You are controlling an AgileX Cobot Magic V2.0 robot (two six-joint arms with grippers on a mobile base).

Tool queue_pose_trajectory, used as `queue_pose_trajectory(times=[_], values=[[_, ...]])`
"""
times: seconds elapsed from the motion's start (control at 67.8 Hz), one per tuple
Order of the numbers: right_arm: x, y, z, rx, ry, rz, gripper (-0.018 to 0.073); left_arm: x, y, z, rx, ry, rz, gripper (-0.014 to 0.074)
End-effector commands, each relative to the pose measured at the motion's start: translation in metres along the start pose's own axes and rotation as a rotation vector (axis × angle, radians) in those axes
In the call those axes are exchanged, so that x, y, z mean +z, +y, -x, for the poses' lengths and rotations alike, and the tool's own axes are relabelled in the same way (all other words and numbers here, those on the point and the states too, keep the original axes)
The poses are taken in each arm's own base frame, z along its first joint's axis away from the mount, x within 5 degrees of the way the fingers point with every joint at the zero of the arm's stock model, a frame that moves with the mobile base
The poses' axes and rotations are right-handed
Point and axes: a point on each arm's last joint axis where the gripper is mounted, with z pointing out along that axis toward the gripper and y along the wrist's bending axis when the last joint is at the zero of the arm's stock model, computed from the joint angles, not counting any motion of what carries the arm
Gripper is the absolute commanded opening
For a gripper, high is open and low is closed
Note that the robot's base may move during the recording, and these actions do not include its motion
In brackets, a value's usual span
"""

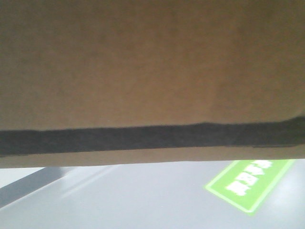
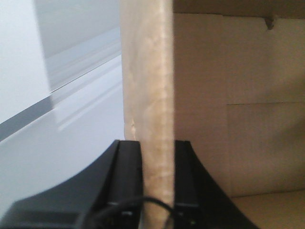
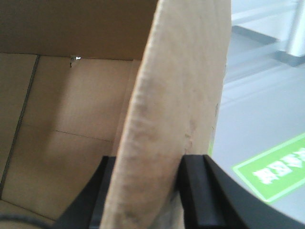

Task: Grab box from left shelf to table start
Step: 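Carry the box with both grippers while driving toward the white table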

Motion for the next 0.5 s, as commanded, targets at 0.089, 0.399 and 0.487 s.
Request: queue_pose_trajectory(times=[0.089, 0.399, 0.487], values=[[-0.0031, -0.0004, 0.0221, -0.026, -0.176, -0.021, 0.0057, -0.0056, -0.0041, 0.0222, -0.008, -0.173, -0.041, -0.0099], [-0.0031, -0.0004, 0.0221, -0.026, -0.176, -0.021, 0.0057, -0.0056, -0.0041, 0.0222, -0.008, -0.173, -0.041, -0.0099], [-0.0031, -0.0004, 0.0221, -0.026, -0.176, -0.021, 0.0057, -0.0056, -0.0041, 0.0222, -0.008, -0.173, -0.041, -0.0099]])
